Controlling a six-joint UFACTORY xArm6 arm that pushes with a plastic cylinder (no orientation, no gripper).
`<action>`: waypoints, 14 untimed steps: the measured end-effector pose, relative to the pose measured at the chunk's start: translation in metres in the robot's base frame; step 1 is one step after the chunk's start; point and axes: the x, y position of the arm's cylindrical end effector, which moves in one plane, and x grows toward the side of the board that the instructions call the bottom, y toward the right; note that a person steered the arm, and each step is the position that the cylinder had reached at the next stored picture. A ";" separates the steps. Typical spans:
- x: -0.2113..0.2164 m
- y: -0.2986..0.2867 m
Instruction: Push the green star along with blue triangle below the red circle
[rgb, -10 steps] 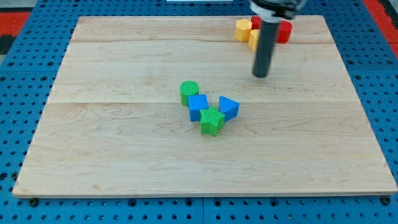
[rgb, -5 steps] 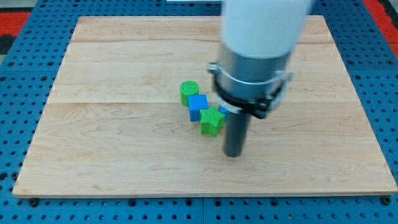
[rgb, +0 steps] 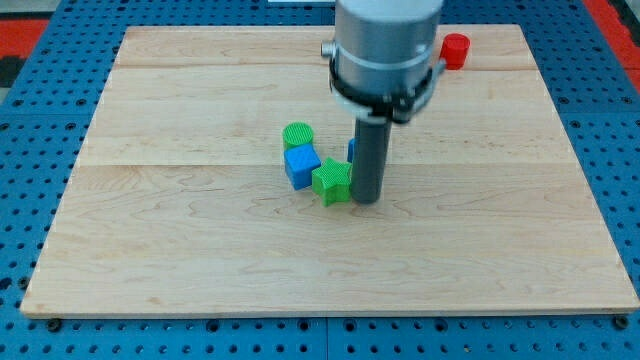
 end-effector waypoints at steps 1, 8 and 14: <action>0.027 -0.039; -0.119 0.031; -0.123 0.101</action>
